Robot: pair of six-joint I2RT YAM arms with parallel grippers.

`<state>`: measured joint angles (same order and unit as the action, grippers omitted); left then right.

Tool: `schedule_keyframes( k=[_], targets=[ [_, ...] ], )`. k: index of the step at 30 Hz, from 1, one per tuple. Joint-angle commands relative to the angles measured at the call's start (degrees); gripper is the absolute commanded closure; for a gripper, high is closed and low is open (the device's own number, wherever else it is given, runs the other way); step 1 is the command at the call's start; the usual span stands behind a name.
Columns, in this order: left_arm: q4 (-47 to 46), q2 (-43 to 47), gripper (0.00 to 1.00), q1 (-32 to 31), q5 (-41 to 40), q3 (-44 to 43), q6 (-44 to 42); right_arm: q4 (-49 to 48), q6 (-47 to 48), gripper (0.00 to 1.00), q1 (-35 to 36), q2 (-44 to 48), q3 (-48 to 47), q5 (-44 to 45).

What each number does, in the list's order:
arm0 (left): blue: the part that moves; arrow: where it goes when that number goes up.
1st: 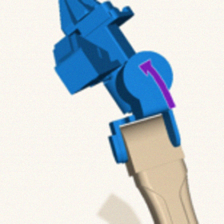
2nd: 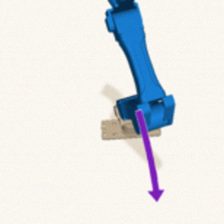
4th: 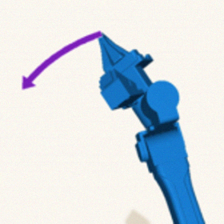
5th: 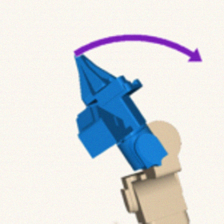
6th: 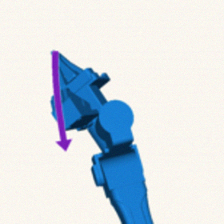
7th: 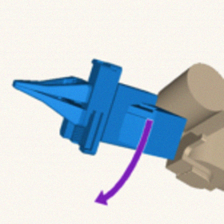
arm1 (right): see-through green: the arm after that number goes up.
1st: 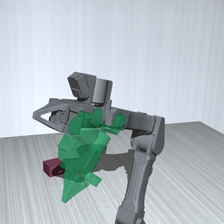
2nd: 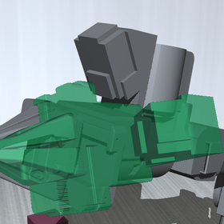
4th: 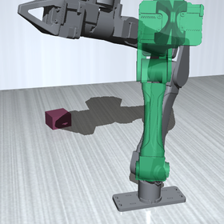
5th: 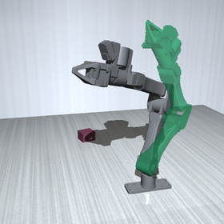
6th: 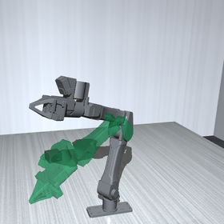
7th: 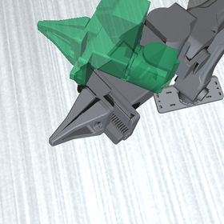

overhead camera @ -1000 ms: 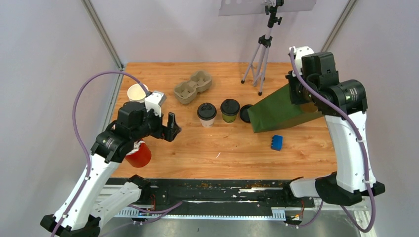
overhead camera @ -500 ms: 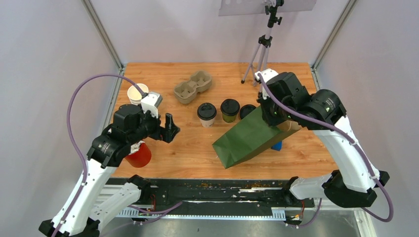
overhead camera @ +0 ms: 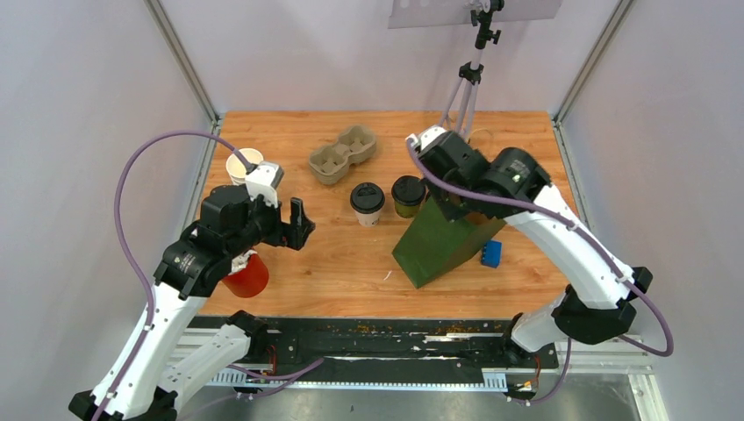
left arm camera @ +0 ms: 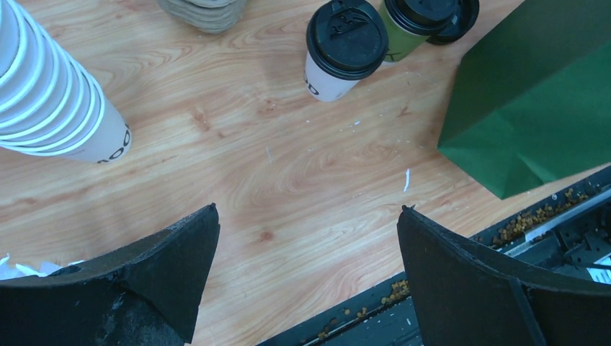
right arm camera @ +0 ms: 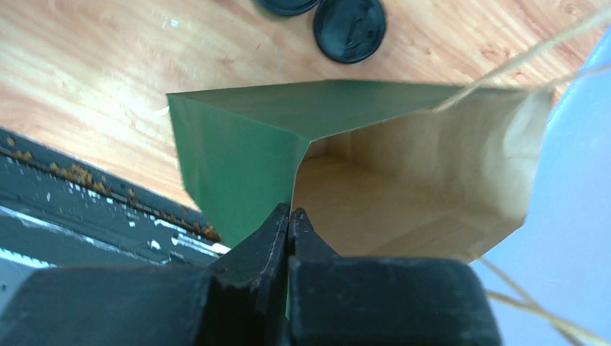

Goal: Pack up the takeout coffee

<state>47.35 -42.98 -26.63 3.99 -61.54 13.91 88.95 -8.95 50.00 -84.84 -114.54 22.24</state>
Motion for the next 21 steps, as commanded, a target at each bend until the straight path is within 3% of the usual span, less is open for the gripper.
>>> schedule_keyframes(
  k=[1,7,21],
  targets=[
    [-1.1,0.1,0.00,-0.1,-2.5,-1.8,1.9,-2.8,-3.8,0.98,6.5,-1.6,6.0,2.6],
    [-0.6,0.1,0.00,-0.1,-6.6,-3.3,3.9,-6.0,-8.8,0.86,11.2,-7.0,5.5,-0.5],
    [-1.6,1.5,0.00,-0.1,-4.9,-4.4,5.1,-17.5,-12.6,0.95,11.5,-4.9,8.2,-8.7]
  ],
)
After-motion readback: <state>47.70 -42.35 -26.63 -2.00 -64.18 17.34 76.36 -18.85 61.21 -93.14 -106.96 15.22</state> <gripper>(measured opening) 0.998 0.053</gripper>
